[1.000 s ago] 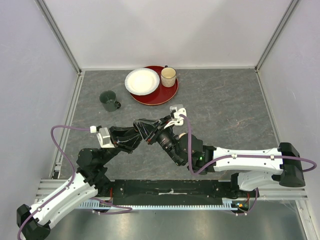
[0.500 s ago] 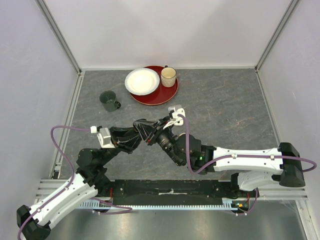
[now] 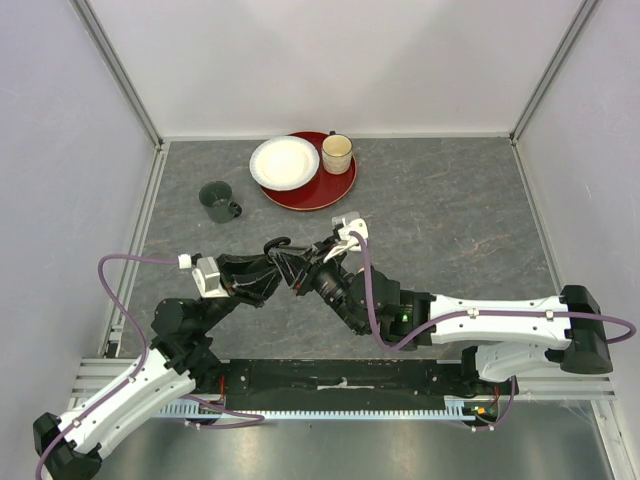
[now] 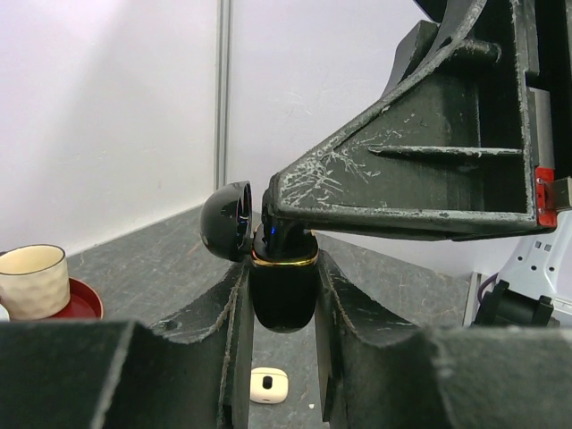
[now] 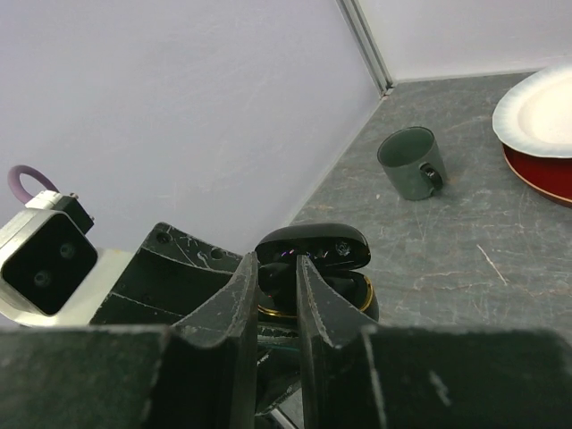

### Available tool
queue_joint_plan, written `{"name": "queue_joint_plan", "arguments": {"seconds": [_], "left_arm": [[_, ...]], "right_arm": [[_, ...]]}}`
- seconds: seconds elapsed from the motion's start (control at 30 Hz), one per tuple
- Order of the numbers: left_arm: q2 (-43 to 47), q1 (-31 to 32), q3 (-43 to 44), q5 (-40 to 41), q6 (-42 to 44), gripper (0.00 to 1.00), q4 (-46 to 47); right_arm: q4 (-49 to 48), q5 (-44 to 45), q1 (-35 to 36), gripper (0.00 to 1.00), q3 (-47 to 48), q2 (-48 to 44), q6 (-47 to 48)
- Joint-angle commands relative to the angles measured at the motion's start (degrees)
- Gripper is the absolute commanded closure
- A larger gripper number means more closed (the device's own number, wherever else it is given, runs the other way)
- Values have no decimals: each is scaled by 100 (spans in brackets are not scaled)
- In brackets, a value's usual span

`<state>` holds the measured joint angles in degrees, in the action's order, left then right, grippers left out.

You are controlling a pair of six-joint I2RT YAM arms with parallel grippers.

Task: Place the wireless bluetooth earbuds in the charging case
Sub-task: Place the earbud in the charging case.

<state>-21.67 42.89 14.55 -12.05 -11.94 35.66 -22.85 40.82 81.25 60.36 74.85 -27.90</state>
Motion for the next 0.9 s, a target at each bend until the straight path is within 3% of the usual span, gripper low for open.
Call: {"name": "queue_joint_plan", "arguments": {"seconds": [0.0,0.27,0.67,0.77,0.87], "left_arm": [[119,8,171,265,236,98,653],[128,0,171,239,201,98,653],[128,0,207,72,149,98,495],[154,8,198,54,122,98,451],[155,8,189,63,105,98,433]], "right_arm": [[860,330,40,100,187,3,241],[1238,295,57,100,450,117,250],[1389,445,49,48,925,-5,522],[1345,462,57,39,1092,-49,610],[1231,471,57,35,1188,-76,785]]}}
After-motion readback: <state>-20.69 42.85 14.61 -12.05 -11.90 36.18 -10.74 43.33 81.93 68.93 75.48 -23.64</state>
